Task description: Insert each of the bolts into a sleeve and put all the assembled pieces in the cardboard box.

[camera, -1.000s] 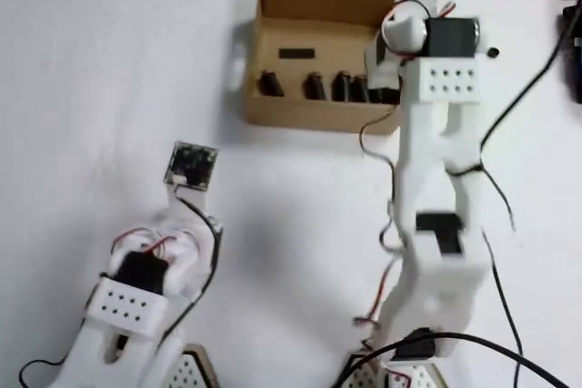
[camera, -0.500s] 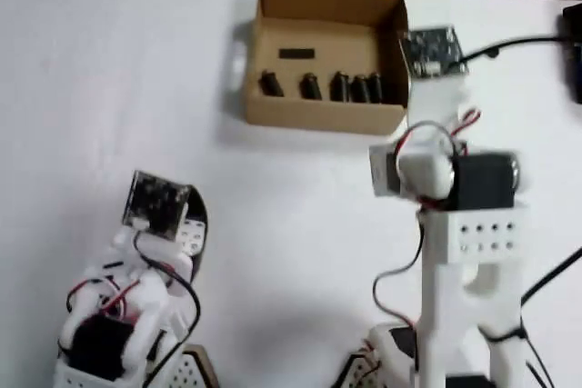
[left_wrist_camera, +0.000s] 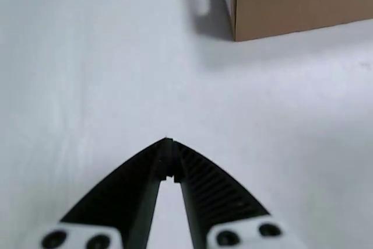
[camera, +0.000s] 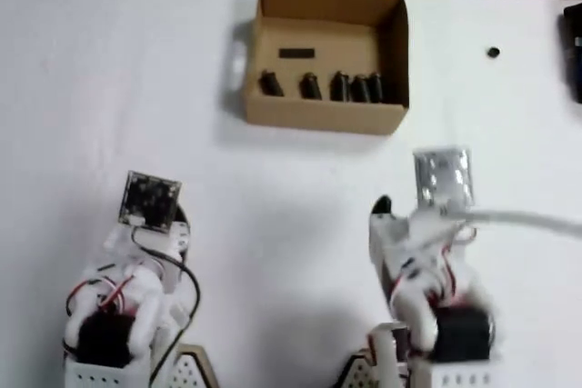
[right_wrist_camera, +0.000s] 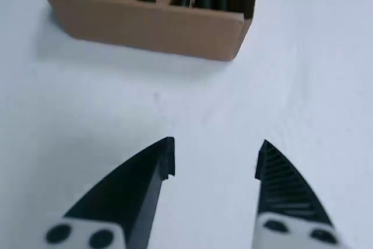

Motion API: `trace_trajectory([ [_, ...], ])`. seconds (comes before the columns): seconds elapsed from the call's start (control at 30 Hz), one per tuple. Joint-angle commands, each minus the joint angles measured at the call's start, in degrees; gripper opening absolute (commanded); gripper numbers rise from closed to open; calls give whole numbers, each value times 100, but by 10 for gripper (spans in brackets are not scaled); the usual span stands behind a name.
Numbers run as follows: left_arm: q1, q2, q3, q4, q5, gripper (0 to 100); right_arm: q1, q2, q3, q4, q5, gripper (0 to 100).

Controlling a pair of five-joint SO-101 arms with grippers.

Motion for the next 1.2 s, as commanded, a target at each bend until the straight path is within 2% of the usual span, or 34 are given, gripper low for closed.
trace_trajectory([
  [0.0,-44,-97,242,-26,-26,20,215,-1288,958,-462,88,223],
  [0.13,-44,-97,813,-44,26,20,497,-1367,2215,-927,607,223],
  [0.27,-44,-97,1297,-149,809,20,629,-1358,2989,-1015,624,213],
  [0.33,-44,-97,1543,-264,1037,20,637,-1358,3218,-954,633,163],
  [0.43,-44,-97,1657,-290,1046,20,637,-1358,3420,-954,624,21],
  [0.47,-44,-97,1648,-316,1046,20,620,-1358,3473,-936,624,12],
  [0.73,-18,-88,1657,-255,1046,20,611,-1323,3516,-453,624,21],
  [0.83,-9,-79,1657,44,1046,20,804,-1349,3516,-330,633,21],
  [0.97,-9,-79,1657,158,923,20,1218,-1314,3516,-321,659,21],
  [1.1,44,-79,1657,167,-176,20,1560,-1314,3516,-321,659,21],
  [1.17,26,-79,1657,246,-132,20,1578,-1314,3516,-321,659,21],
])
